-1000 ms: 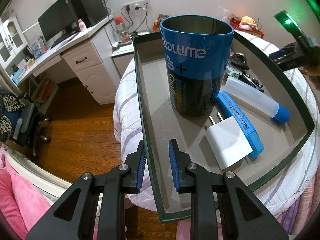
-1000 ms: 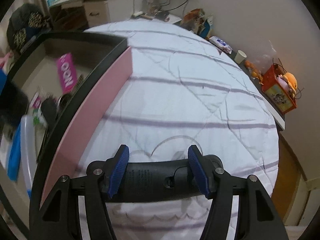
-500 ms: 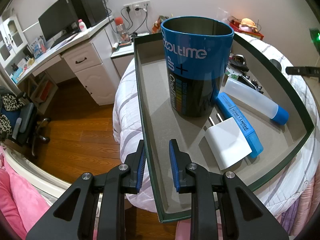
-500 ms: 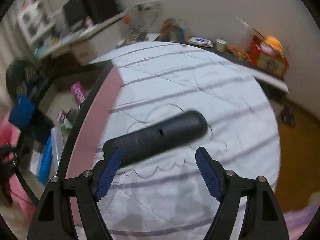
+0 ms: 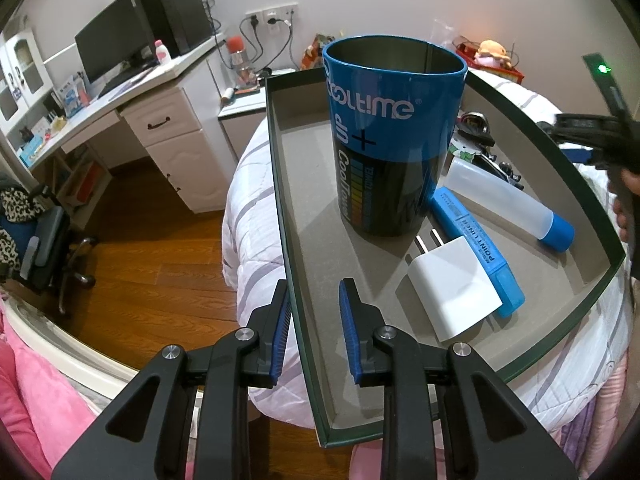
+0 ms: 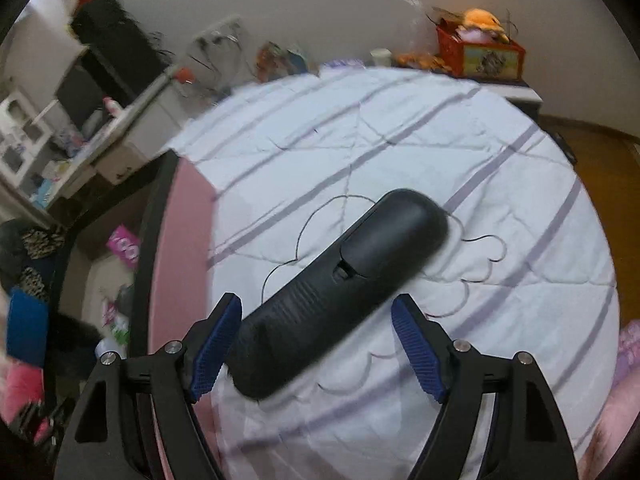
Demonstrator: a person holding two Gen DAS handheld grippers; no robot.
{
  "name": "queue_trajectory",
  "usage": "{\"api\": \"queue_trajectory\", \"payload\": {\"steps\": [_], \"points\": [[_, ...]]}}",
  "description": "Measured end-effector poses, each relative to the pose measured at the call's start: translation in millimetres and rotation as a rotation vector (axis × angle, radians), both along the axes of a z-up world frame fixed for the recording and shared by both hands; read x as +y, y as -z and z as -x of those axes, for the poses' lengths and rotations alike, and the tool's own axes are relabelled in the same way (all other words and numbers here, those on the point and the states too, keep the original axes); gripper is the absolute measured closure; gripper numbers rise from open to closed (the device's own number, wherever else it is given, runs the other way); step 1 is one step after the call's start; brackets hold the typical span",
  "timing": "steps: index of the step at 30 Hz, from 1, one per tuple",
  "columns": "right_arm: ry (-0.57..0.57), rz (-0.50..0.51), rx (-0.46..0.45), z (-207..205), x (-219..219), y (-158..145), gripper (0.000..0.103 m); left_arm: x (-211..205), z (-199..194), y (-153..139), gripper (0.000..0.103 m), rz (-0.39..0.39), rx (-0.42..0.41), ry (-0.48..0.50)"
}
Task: Organize rigid objects
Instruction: 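Lift the black remote with the right tool and turn it lengthwise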
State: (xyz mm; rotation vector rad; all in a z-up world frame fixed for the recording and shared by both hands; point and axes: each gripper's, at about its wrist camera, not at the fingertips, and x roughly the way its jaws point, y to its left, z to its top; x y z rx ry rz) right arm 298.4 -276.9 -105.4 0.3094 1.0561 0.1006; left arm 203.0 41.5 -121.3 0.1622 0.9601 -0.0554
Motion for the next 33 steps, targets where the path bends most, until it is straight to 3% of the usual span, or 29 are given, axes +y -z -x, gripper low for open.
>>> {"api": "queue_trajectory", "payload": {"steps": [6,15,20,27,33], "points": [[-0.066,0.16,-0.018,-12,15,5,0.021,2,0,0,0.077,0.015,-0.003,0.013],[-0.352,0.278,0.013,-16,5,-1,0.022,5,0,1,0.077,0.021,-0.003,0.016],[-0.388,0.333,0.036,-15,0,-7,0.022,4,-2,1,0.077,0.016,-0.003,0.014],[-0.24,0.238,0.017,1,9,0,0.02,6,0,2,0.077,0.018,-0.004,0.015],[-0.32,0.335,-0.022,17,20,5,0.022,6,0,2,0.077,0.019,-0.004,0.015]]}}
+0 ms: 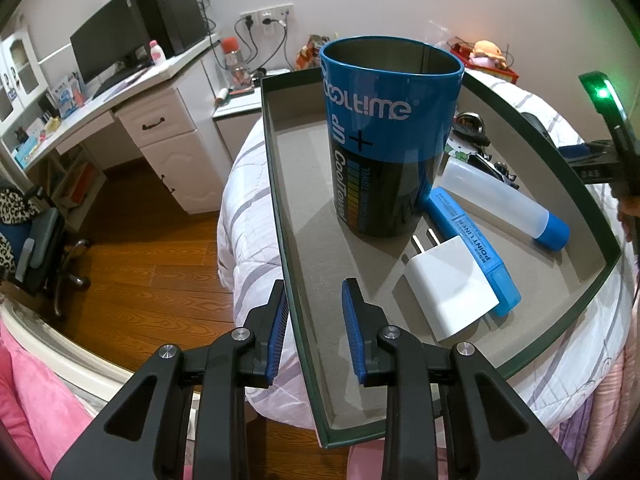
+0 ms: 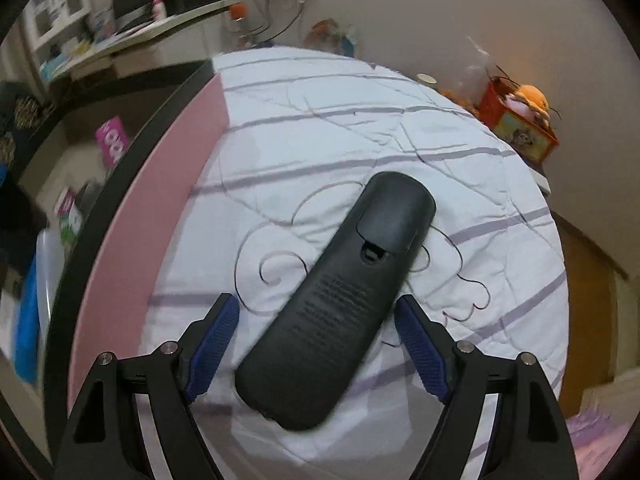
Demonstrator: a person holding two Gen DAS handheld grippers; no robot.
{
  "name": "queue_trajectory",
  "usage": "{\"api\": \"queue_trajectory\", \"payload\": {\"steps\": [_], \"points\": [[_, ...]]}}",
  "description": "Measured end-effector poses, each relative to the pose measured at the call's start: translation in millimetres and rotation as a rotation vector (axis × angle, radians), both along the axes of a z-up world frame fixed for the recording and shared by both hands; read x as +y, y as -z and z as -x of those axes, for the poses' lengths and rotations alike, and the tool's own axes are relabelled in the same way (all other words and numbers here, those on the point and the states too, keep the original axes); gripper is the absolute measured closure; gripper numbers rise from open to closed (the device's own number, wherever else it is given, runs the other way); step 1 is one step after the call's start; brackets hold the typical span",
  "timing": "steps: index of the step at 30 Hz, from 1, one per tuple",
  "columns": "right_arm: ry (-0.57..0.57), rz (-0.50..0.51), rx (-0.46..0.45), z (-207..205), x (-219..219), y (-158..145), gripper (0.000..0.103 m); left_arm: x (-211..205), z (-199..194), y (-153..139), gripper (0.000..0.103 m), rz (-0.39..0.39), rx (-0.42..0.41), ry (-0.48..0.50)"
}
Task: Organize rigid objects
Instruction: 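Lift the black remote with the right tool and turn it lengthwise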
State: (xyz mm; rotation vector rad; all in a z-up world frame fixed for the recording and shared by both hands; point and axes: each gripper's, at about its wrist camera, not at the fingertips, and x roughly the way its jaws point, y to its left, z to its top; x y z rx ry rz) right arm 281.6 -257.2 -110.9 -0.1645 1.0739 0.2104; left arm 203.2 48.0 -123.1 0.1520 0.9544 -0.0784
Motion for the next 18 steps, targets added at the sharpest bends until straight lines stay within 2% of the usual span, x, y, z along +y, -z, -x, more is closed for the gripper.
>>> {"api": "queue_trajectory", "payload": {"steps": [6,9,13,18], "points": [[0.031,0.102,0.014,12,-39,-7,0.022,-1,0,0,0.076,0.001,-0.001,-0.001],[0.041,0.055,0.01,12,-53,-5,0.022,0,0,1,0.076,-0.002,0.0,0.0],[0.003,-0.045,-0.044,8,-52,-8,0.022,-1,0,1,0.076,-0.002,0.001,0.0],[0.023,-0.018,-0.079,-12,-37,3,0.022,-1,0,1,0.076,0.001,-0.001,-0.001]]}}
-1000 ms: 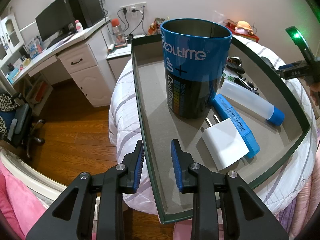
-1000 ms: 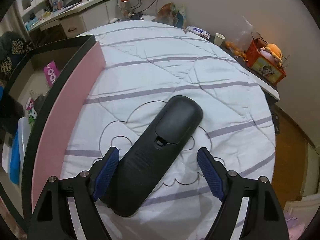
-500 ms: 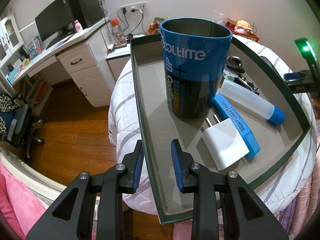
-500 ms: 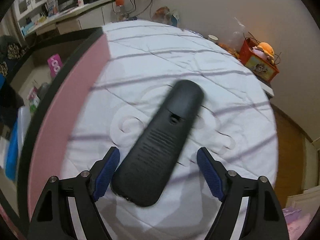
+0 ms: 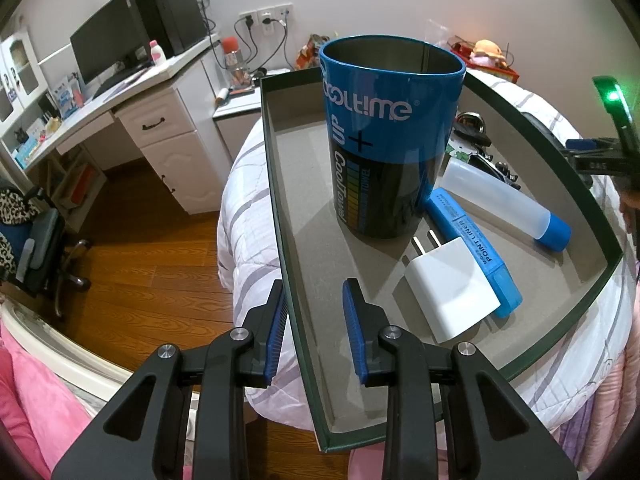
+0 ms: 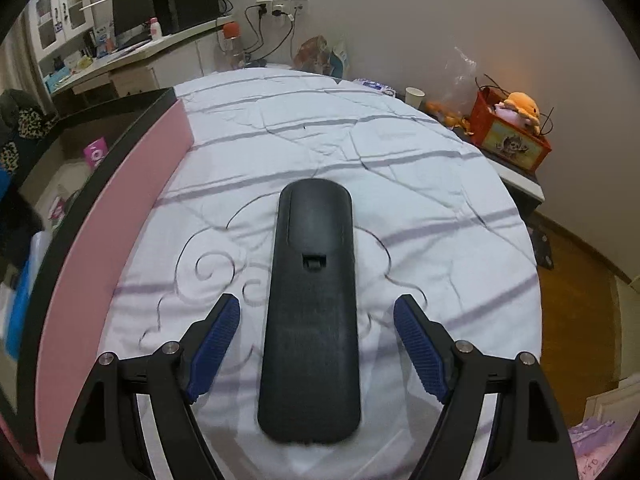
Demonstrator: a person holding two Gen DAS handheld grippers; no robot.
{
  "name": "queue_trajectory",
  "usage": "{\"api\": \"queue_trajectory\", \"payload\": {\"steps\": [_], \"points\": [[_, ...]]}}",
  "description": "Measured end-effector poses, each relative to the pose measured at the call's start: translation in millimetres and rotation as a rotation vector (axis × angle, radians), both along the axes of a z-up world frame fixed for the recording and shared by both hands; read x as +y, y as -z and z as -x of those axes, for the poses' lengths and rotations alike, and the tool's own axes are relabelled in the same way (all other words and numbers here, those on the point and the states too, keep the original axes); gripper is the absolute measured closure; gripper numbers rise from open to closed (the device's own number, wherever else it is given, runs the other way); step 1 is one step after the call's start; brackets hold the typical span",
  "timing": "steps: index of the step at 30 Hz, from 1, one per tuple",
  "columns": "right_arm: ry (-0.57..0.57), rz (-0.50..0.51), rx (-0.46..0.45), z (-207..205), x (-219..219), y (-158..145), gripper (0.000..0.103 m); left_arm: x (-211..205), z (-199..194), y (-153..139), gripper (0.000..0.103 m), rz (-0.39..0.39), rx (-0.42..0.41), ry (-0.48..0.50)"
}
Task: Organize rigid objects
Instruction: 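Lift the black remote with the right tool and turn it lengthwise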
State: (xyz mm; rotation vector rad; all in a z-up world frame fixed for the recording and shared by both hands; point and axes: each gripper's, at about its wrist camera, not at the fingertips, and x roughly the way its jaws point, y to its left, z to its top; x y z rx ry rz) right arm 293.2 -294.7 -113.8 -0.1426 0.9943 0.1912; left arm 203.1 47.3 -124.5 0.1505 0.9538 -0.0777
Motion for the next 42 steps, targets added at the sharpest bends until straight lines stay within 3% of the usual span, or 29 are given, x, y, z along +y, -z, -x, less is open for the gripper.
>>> {"api": "queue_trajectory", "payload": {"steps": [9,12,13,14,16,23,30,42], "points": [[0.018,-0.072,-0.005,-8,-7,9,0.02,0,0,1,0.076,-0.003,0.001,0.0],[0.013,-0.062,0.005,-6,-4,8,0.024,0,0,0,0.076,-0.004,0.0,0.0],[0.007,-0.063,0.009,-5,-4,7,0.032,0,0,0,0.076,-0.004,0.001,0.0],[0.001,-0.064,0.006,-4,-4,4,0.047,0,0,1,0.076,-0.003,0.001,0.0],[0.005,-0.056,0.004,-1,-6,2,0.059,0,0,1,0.076,-0.004,0.001,0.001],[0.001,-0.028,0.012,4,-4,3,0.058,0,-1,1,0.076,-0.003,0.0,0.0],[0.009,-0.07,0.028,-4,-9,5,0.055,1,0,1,0.075,-0.004,0.0,-0.001],[0.016,0.018,-0.032,10,5,1,0.059,4,0,2,0.075,0.001,0.002,-0.001]]}}
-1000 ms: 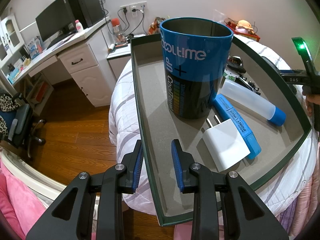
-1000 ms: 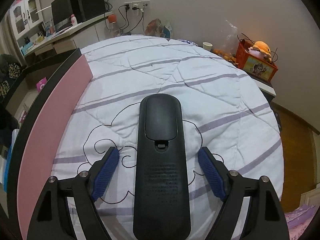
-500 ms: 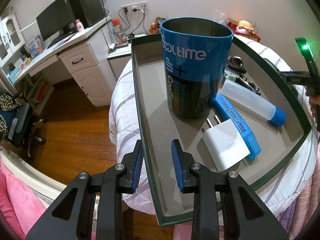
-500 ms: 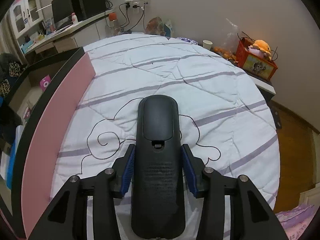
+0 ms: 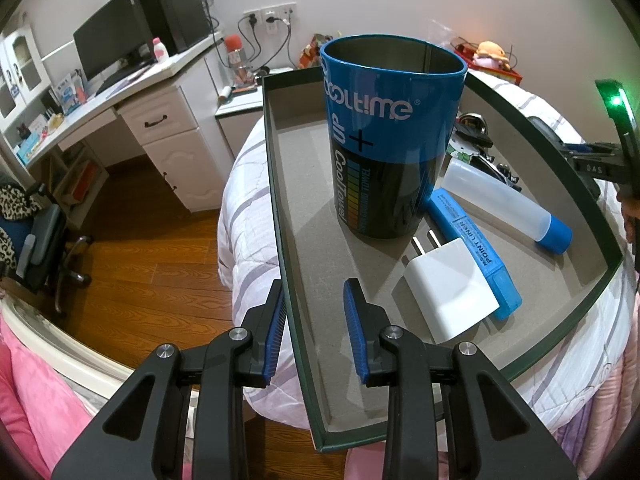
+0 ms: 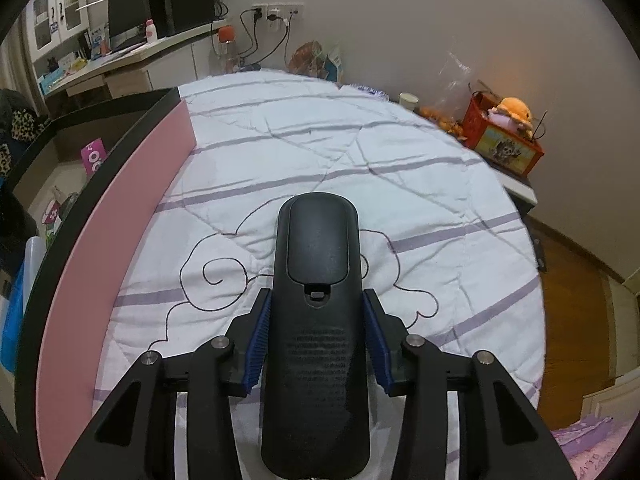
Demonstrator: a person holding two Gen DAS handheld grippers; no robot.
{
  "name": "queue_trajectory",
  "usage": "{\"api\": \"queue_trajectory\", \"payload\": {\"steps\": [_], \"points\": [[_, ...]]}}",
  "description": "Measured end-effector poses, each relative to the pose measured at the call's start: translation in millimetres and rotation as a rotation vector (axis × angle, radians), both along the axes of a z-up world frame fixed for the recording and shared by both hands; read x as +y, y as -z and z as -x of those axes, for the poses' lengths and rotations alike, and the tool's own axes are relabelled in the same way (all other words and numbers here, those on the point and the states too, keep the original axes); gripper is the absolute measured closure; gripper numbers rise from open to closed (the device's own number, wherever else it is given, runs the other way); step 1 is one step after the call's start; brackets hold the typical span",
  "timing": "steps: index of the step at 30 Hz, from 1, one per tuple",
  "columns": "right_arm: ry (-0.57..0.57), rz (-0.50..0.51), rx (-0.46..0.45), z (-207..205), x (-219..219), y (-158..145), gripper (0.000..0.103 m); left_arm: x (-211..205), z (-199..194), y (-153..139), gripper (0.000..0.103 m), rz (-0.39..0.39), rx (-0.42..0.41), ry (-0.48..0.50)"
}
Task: Organize rigid objects
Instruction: 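Lift the black remote with the right tool and turn it lengthwise, then carry the remote with the right tool into the tray and lower it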
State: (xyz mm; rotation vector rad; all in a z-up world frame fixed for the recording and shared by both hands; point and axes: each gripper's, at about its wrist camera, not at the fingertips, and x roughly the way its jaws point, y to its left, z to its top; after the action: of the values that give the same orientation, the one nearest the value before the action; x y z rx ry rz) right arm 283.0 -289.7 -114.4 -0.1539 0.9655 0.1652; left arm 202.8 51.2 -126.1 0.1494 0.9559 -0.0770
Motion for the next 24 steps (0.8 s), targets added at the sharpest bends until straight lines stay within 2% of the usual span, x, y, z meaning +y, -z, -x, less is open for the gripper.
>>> {"api": "queue_trajectory", "payload": {"steps": [8,17,24], "points": [[-0.009,0.005,-0.022,10,3,-6,0.059,0,-1,0,0.075,-0.001,0.001,0.0],[-0.03,-0.038,-0.041,19,10,-18,0.059,1,0,0,0.075,-0.001,0.001,0.0],[-0.051,-0.053,-0.1,27,18,-41,0.059,1,0,0,0.075,-0.001,0.0,0.0]]}}
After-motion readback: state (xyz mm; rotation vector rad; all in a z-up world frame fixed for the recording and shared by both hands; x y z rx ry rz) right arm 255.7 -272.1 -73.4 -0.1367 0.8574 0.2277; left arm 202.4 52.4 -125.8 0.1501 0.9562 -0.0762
